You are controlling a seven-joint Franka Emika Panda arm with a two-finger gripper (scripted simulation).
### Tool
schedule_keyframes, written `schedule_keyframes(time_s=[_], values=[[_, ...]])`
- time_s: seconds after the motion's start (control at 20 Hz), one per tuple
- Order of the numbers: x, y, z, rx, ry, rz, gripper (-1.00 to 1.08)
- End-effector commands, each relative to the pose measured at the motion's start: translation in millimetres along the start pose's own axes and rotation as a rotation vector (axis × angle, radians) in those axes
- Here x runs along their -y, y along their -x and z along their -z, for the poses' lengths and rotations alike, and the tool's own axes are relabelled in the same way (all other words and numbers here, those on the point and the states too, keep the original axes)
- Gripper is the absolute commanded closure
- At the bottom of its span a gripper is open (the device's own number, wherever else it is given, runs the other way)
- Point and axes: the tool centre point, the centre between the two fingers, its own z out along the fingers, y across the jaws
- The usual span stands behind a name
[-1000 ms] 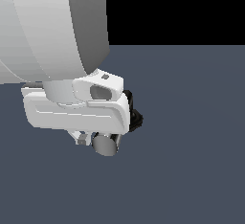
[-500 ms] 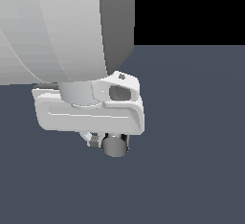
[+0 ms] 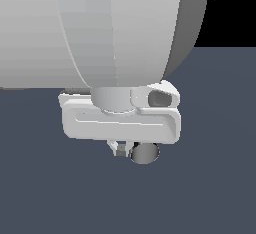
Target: Turn on the faucet by rotating a designated handle.
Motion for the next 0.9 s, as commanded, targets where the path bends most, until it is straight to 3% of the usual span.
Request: schedule_keyframes(time_s=[0.0,0.85], values=[[-21.5,-11.1,-1.5,-0.009,-0.004,-0.031,1.08],[-93.6,-14.4,-1.7,-0.009,-0.004,-0.031,1.08]])
